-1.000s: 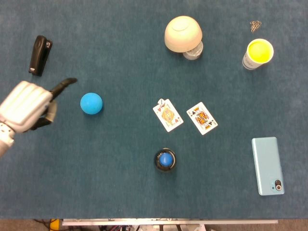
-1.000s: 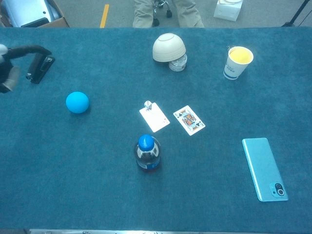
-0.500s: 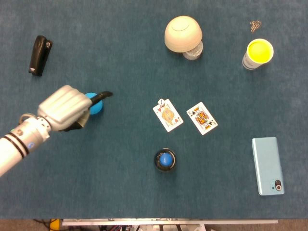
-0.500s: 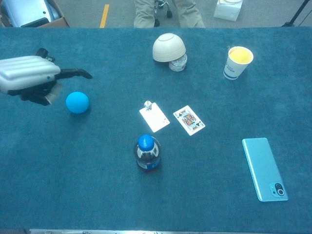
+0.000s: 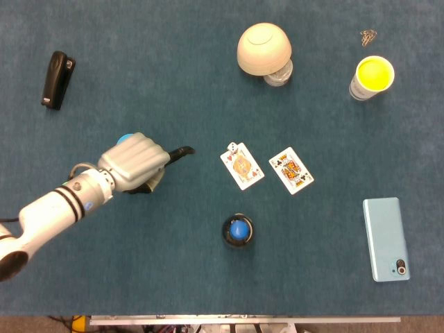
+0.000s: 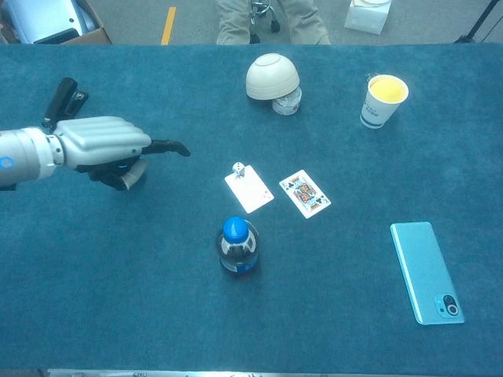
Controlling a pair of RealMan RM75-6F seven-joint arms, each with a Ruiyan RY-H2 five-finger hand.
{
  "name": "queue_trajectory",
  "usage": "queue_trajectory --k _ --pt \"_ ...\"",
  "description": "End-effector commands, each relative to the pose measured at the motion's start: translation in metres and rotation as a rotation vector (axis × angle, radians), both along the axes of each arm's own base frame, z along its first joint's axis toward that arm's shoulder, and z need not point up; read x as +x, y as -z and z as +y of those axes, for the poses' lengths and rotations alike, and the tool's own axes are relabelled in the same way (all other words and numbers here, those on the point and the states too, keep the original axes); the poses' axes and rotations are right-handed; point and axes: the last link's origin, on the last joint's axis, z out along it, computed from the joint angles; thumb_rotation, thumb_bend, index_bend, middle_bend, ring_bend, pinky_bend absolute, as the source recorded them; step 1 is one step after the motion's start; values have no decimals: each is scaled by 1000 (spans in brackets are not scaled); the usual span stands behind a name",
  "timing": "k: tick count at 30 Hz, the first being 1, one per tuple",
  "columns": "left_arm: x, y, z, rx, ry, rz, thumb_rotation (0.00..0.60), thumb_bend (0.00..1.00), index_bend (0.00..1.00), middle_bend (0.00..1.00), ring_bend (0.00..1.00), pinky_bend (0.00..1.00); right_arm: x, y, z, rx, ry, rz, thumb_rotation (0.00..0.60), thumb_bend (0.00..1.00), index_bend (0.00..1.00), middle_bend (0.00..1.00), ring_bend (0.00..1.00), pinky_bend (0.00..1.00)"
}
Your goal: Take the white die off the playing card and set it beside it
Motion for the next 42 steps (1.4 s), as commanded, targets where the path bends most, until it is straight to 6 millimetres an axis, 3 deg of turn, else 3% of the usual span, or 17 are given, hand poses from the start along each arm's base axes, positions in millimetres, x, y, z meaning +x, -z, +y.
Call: queue_trajectory --k 1,15,30,42 --pt "8 14 4 -17 11 13 600 1000 65 1000 1000 929 -1 0 0 0 1 0 600 448 282 312 155 250" --pt "30 52 19 -40 -14 34 600 1000 65 1000 1000 932 -3 0 -3 4 2 -8 600 448 282 312 155 250" --pt "58 82 20 -89 -23 13 600 1000 65 1000 1000 932 -6 -2 -5 3 4 -12 600 448 282 312 155 250" --pt "63 99 27 -88 -45 16 600 1000 65 1000 1000 932 -9 -7 -2 -10 11 -11 600 448 282 312 155 250"
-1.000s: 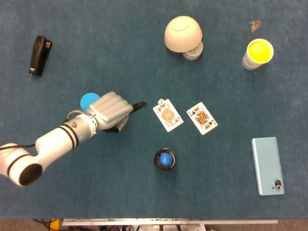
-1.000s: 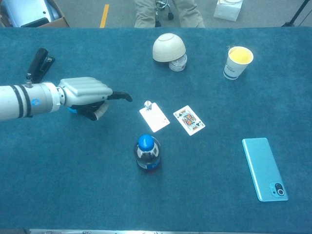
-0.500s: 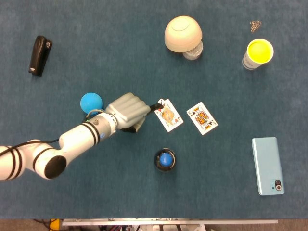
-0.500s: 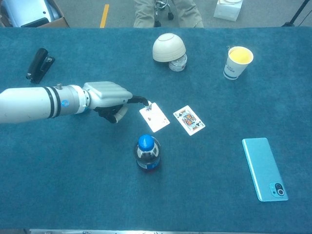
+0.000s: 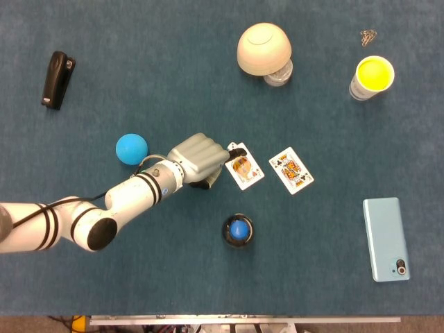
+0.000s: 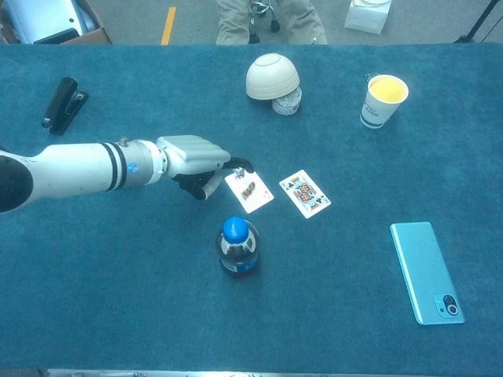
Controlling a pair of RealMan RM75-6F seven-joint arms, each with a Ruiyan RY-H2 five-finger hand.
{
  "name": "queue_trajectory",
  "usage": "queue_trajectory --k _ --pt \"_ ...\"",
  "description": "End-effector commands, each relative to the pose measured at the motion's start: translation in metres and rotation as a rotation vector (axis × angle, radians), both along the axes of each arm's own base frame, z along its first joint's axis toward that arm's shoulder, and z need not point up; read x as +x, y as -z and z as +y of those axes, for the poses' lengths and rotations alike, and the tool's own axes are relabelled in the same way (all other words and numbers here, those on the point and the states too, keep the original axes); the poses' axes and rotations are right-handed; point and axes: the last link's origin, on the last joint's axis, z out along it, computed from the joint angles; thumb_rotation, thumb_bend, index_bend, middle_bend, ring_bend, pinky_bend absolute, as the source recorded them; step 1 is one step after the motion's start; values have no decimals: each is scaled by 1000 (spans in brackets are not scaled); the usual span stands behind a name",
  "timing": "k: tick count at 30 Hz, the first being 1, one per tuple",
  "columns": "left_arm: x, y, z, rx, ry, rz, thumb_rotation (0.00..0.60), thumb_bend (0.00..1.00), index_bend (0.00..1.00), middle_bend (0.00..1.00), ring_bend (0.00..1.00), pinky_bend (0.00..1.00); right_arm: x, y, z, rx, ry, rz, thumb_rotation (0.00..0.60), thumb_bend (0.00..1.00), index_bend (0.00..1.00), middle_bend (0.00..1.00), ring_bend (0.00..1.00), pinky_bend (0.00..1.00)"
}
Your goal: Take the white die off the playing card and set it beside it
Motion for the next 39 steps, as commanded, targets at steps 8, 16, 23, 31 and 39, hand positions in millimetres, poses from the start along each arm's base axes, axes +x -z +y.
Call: queue_trajectory --k 8,16,23,31,39 --pt "-4 6 5 10 -4 27 600 1000 65 1000 1000 931 -2 -2 1 -5 5 1 600 448 282 312 155 250" --pt "-12 1 7 33 1 55 600 1000 66 1000 1000 932 -2 -3 3 -7 6 2 600 448 282 312 155 250" --pt "-18 -10 11 52 -9 71 600 1000 66 1000 1000 932 -1 -1 3 -6 4 1 600 448 282 312 155 250" --pt "-25 -21 14 71 -16 93 600 1000 67 1000 1000 931 2 -1 3 -5 -2 0 600 448 282 312 155 250" --pt "-25 -30 13 80 -25 83 600 1000 69 1000 1000 932 3 0 3 -3 -5 -2 600 448 282 312 155 250"
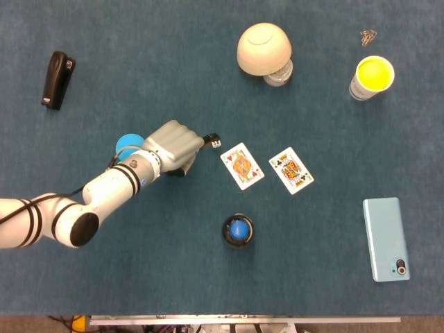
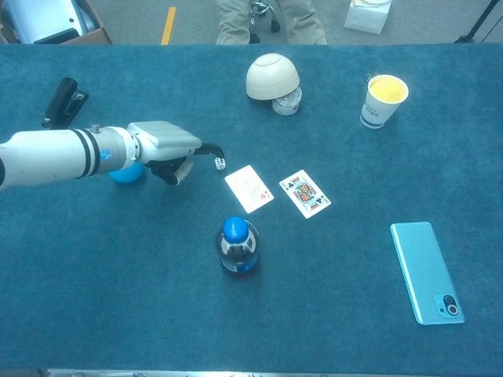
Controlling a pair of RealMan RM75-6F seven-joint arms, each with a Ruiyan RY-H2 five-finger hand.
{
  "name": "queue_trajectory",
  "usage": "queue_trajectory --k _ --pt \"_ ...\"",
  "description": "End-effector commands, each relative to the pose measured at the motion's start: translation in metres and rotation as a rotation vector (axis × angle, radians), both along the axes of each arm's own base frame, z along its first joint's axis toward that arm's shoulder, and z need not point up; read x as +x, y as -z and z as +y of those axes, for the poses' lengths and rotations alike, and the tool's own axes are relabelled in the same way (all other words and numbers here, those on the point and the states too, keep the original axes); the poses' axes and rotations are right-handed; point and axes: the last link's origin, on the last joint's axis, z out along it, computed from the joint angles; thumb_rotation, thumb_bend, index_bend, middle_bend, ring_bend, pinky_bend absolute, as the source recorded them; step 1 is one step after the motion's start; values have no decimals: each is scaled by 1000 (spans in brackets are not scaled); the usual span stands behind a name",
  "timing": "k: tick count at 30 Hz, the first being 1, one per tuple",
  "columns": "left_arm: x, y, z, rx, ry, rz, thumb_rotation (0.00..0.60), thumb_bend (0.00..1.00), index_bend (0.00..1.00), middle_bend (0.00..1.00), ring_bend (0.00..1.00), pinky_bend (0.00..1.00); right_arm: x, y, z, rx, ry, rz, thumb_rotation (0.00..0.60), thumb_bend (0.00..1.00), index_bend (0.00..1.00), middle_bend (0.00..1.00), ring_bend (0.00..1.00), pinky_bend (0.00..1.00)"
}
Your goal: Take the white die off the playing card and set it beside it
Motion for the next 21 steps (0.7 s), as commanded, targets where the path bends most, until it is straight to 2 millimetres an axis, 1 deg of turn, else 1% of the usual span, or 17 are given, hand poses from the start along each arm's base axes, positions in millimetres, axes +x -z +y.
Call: queue_trajectory --k 1,5,11,16,21 --pt "2 -2 -1 1 -4 -13 600 1000 69 1000 1000 932 0 0 0 -2 0 0 600 448 282 312 155 250" --pt "7 1 -2 -5 -3 -30 600 1000 69 1000 1000 932 0 -1 1 -3 2 0 600 448 282 312 155 250" --pt "10 13 -2 -18 2 -34 600 1000 68 1000 1000 932 -4 -4 2 -11 12 2 600 448 282 312 155 250" --pt "9 19 -1 -17 5 -26 600 1000 69 1000 1000 932 -5 -5 3 -15 15 4 600 448 282 312 155 250" --pt "4 20 2 -8 0 -12 600 1000 69 1000 1000 932 -6 -5 3 -17 16 5 600 448 282 312 155 250"
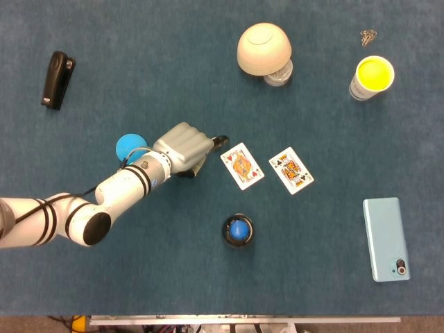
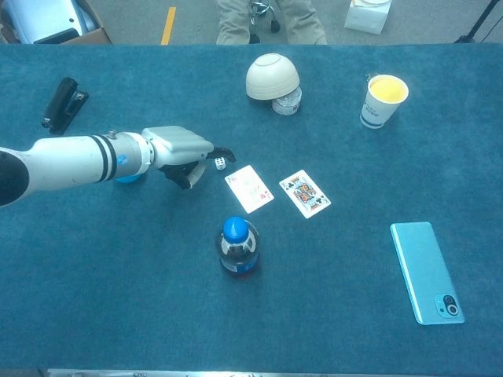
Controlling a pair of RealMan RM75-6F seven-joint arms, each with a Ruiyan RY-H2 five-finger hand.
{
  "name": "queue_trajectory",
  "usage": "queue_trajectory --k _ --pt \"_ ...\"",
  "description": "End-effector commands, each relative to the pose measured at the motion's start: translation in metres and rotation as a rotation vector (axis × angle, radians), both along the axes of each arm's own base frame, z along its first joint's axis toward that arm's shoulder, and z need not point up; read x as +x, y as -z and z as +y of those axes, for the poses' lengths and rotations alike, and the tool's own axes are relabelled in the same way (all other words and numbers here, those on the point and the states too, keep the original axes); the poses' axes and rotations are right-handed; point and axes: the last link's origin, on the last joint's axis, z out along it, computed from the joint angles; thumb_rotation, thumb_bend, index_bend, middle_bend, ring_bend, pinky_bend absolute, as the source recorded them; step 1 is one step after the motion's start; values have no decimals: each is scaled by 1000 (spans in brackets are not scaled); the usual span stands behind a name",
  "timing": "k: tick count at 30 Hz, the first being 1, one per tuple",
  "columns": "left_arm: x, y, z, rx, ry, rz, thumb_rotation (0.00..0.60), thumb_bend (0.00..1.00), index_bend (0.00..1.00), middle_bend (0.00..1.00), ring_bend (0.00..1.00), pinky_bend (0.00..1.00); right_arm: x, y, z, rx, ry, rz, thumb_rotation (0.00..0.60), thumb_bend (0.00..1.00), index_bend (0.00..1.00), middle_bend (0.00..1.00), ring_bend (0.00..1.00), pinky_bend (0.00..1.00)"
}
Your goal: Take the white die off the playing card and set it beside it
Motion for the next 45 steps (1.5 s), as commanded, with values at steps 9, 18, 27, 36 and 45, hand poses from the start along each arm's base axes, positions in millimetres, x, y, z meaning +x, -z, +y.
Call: queue_trajectory --k 9,18,27,36,45 --pt "-5 -7 -1 5 -5 16 600 1000 68 1000 1000 932 1 2 0 5 -5 -3 600 448 282 312 155 250" --pt "-11 -17 -2 18 -13 32 600 1000 69 1000 1000 932 4 2 2 3 -11 -4 600 448 282 312 155 250" --pt "-20 -29 -11 17 -25 49 600 1000 69 1000 1000 932 7 3 0 5 -24 -9 600 448 282 312 155 250" --pt "-16 -52 -10 83 -26 8 600 1000 69 1000 1000 932 9 2 2 2 -31 -10 600 447 282 311 155 250" --pt "-27 -101 -14 256 -17 -98 600 1000 68 944 895 835 10 -4 2 -12 -32 -3 600 448 282 312 155 250"
